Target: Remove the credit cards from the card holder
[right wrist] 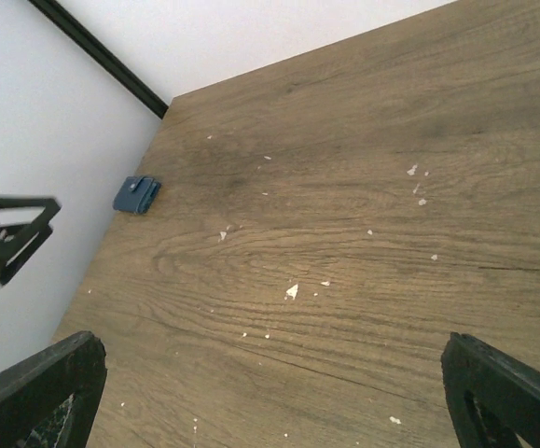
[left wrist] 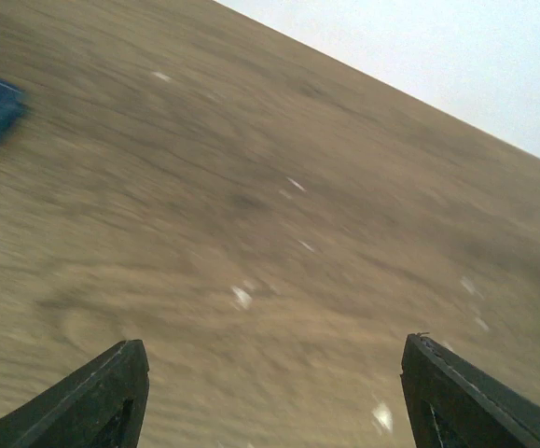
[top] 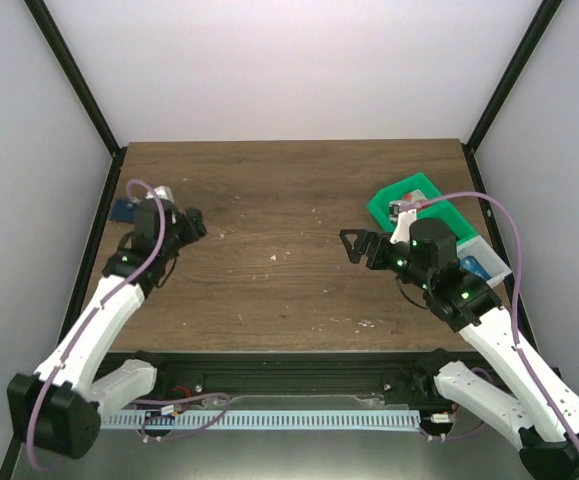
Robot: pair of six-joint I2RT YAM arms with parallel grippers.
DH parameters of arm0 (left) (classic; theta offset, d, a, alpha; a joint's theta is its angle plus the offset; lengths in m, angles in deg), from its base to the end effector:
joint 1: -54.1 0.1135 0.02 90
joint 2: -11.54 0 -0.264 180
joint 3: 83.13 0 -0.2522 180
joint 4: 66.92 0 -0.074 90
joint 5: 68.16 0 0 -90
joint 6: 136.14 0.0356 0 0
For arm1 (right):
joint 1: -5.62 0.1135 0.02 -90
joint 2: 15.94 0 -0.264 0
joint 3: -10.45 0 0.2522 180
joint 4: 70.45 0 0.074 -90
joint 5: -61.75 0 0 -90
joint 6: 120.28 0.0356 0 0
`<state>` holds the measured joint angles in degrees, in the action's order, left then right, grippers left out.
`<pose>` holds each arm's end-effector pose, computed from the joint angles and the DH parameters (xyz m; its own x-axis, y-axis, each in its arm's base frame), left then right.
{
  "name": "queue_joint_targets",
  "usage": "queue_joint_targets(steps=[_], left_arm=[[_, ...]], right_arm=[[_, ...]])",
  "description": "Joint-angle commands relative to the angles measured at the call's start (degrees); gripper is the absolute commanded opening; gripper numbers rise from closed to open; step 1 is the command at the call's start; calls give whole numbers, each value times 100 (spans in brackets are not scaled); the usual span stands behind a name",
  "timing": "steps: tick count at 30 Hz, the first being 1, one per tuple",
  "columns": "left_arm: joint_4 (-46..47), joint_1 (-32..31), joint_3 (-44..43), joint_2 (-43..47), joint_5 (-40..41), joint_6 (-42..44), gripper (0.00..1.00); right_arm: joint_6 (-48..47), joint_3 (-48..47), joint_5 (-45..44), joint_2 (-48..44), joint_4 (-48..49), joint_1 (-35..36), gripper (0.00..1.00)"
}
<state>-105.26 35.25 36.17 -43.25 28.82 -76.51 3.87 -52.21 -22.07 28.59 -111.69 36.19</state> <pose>0.2010 -0.0641 0.2965 -0.5509 -0.3422 -0.7612 -0.0636 0.9266 -0.3705 0.1462 0.0908 0.3342 -0.6114 0.2871 -0.7374 -0.2993 0.7788 0.5513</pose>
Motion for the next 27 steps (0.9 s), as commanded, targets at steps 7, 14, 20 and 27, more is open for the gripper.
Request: queue_joint_targets(steps=[7,14,20,27], left_arm=[[985,1327,-1204,-2491,1506,32,79],[1222,2045,-2287,-4405,1251,222,91],[1361,2243,-3376,-5731,1193,1044,92],[1022,2615,-4354,-6718,1181,884,92]], right_arm=[[-826,91,1326,-264,351,63,100],[-826,-55,1378,-398,227,63,100],[-756,-302,1279,-433,-52,59,100],[-744,-480,1397,-424,-297,61,100]])
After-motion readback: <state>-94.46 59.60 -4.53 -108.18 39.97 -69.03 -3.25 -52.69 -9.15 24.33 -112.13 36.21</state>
